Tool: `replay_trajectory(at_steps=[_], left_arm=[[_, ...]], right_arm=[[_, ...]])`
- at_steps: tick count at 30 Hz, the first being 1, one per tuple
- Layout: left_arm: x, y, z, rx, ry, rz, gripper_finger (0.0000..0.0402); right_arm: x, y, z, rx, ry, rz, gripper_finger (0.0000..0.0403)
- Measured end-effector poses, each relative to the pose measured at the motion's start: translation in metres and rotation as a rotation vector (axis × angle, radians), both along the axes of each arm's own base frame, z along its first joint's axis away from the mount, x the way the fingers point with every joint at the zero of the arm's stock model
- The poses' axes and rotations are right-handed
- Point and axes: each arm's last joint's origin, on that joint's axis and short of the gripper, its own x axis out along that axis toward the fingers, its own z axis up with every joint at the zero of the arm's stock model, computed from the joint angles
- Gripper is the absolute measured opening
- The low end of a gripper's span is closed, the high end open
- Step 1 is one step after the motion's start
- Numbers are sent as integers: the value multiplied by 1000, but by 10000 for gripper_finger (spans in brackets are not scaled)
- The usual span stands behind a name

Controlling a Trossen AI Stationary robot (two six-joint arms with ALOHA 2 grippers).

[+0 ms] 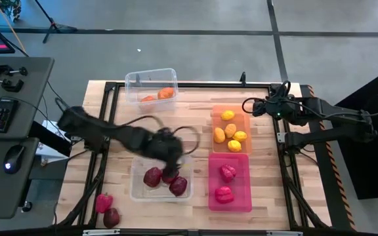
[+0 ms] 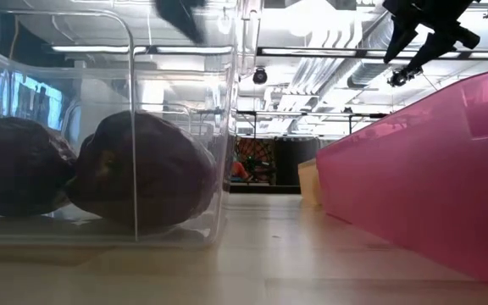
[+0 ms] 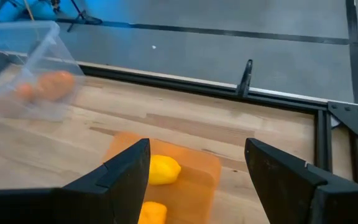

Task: Sort produce into baskets
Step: Put the red bell pepper into the pink bin

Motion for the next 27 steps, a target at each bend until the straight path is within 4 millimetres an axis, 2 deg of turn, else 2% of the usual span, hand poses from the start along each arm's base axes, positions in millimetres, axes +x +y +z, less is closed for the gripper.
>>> replay_trajectory(at_steps=[4, 9, 11, 13, 16, 19, 23, 27], left_arm=[[-53, -12, 14, -9, 18, 97, 395], [-124, -5, 48, -108, 30, 264, 395], [-146, -5, 54, -154, 67, 301, 395], [-159, -11, 54, -233, 181, 279, 395], [-170, -30, 46, -328, 381, 181, 395], [-180, -54, 32, -370, 497, 68, 395], [-194, -80, 1, -447, 627, 33, 395], [-203, -96, -32, -503, 702, 4, 395]], right_arm=[[-1, 0, -2, 3, 26, 0, 252], [-2, 0, -2, 0, 37, -3, 252], [-2, 0, -2, -3, 42, 0, 252], [-2, 0, -2, -3, 43, 1, 252], [-3, 0, -2, -2, 51, 1, 252], [-3, 0, -3, -1, 60, 1, 252], [-4, 0, -3, -1, 69, 1, 252], [-4, 0, -3, -8, 67, -8, 252]])
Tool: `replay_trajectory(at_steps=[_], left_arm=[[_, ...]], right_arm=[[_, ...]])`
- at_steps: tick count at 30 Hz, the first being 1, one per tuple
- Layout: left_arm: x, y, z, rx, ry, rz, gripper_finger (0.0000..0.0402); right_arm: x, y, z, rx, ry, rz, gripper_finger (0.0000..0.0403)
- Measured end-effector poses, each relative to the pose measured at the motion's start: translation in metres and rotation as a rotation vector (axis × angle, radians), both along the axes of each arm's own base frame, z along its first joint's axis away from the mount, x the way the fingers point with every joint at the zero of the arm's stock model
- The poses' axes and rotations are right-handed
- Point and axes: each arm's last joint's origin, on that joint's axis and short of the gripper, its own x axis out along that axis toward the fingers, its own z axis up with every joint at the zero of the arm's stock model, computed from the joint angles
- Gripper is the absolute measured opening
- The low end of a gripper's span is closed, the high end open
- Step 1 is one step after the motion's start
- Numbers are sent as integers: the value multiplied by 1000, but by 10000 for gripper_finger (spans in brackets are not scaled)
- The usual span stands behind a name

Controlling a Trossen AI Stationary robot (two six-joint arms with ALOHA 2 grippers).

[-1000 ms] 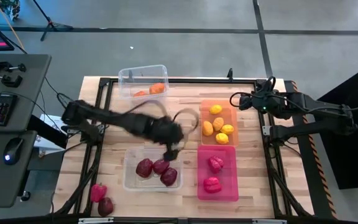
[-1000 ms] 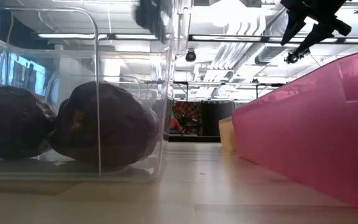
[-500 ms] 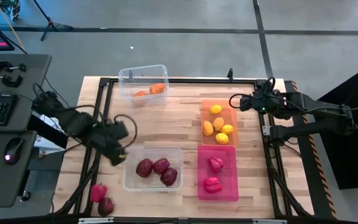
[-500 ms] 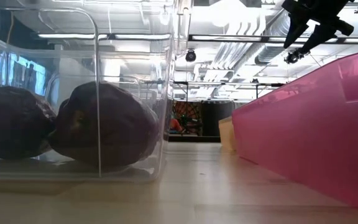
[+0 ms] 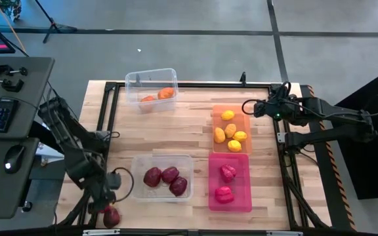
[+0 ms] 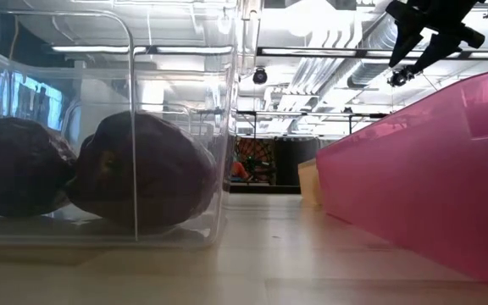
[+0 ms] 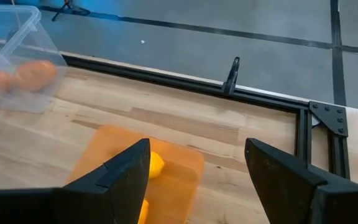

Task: Sort produce into baskets
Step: Put the red bell pepper into the pink bin

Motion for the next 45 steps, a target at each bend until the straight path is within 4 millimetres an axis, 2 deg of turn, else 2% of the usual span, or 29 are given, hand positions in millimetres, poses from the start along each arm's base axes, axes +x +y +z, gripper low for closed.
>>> replay_trajectory(at_steps=[8, 12, 20, 33, 45], left_arm=[[2, -5, -49, -57, -43, -6, 395], [-6, -4, -64, -37, -13, -35, 395], [-16, -17, -75, -139, -44, -106, 395], [-41, -15, -100, -61, -59, -221, 395], [-39, -16, -101, -28, -170, -252, 395]], right_arm=[[0, 0, 0, 1, -8, -5, 252], [0, 0, 0, 14, -8, 3, 252], [0, 0, 0, 19, -5, 7, 252], [0, 0, 0, 19, -3, 8, 252], [-1, 1, -1, 20, 8, 8, 252]])
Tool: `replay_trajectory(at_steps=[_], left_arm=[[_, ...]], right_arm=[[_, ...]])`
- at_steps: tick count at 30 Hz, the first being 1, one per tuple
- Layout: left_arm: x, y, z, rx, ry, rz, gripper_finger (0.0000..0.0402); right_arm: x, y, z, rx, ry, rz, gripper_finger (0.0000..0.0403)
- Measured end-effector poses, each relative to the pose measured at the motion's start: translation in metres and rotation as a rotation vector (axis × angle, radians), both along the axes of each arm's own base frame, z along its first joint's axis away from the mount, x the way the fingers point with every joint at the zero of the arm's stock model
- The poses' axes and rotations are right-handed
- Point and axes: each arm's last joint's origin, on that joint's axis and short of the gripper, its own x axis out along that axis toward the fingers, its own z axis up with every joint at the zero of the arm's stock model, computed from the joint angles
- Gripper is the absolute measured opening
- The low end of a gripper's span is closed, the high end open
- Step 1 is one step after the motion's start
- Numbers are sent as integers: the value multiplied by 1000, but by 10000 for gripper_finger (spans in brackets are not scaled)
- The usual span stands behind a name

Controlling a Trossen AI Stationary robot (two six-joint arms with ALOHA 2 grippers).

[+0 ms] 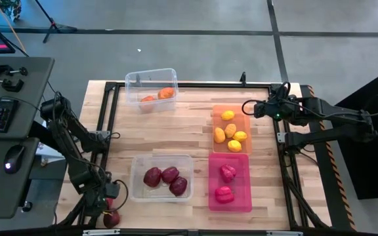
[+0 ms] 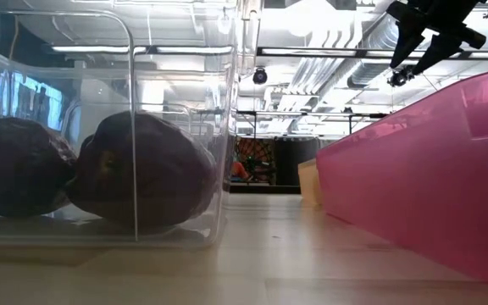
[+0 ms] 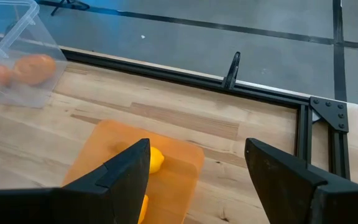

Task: Sort produce into baskets
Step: Put the red bell pepper into the pink bin

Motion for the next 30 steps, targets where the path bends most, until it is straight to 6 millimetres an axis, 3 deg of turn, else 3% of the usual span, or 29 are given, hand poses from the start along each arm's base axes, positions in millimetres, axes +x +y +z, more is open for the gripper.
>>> replay_trajectory(at_steps=[13, 21, 30], left_arm=[[-2, 4, -18, -24, 7, 55, 395], [-2, 4, -19, -20, -30, -59, 395], [0, 1, -43, 81, 24, -84, 395]], right_arm=[[0, 1, -1, 26, 5, 16, 252], [0, 1, -1, 39, 7, 23, 252], [-1, 1, -2, 41, 18, 24, 252]])
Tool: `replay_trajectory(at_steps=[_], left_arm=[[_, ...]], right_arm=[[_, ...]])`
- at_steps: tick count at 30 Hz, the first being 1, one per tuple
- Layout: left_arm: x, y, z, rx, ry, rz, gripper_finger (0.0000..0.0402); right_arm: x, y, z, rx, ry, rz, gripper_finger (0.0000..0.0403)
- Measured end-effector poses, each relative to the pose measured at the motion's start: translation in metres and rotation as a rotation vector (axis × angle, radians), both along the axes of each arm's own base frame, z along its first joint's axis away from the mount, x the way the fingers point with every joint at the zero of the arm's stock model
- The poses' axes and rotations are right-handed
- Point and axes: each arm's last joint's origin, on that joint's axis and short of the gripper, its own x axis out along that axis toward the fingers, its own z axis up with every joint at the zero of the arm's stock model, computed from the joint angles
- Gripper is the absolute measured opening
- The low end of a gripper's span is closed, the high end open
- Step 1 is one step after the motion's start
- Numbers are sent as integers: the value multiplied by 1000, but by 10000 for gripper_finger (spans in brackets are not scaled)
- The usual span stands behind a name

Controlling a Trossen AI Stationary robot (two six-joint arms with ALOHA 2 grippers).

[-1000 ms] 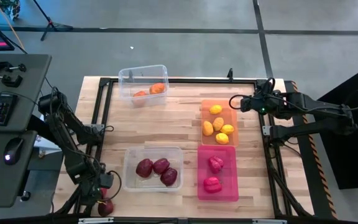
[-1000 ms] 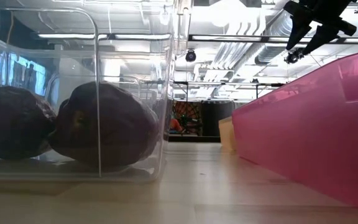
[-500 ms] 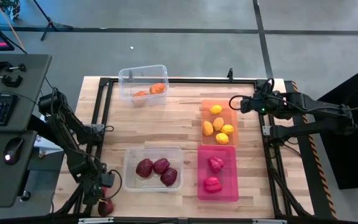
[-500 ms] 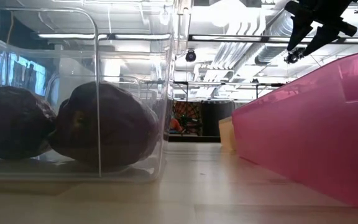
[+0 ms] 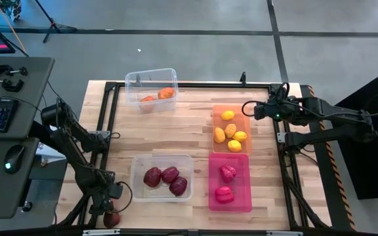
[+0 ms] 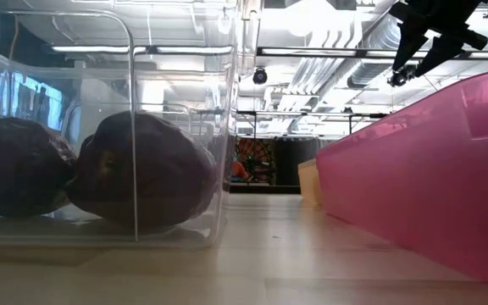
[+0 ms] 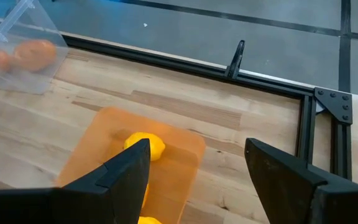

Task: Sort produce into baskets
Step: Put the red bell pepper into the pink bin

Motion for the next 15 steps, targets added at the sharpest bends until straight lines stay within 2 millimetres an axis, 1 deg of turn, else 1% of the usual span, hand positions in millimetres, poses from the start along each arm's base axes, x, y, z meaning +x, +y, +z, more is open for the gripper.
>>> replay_trajectory(at_steps=[7, 9, 12, 15], left_arm=[[0, 0, -3, 15, 12, 23, 394], [0, 0, -3, 13, 26, 37, 389], [3, 2, -2, 0, 46, 61, 364], [7, 6, 2, -8, 33, 92, 322]], right_arm=[[-1, 0, -1, 2, 14, 0, 252], [-1, 0, -1, 2, 15, 0, 252], [-1, 0, -1, 2, 16, 0, 252], [-1, 0, -1, 2, 18, 0, 252]])
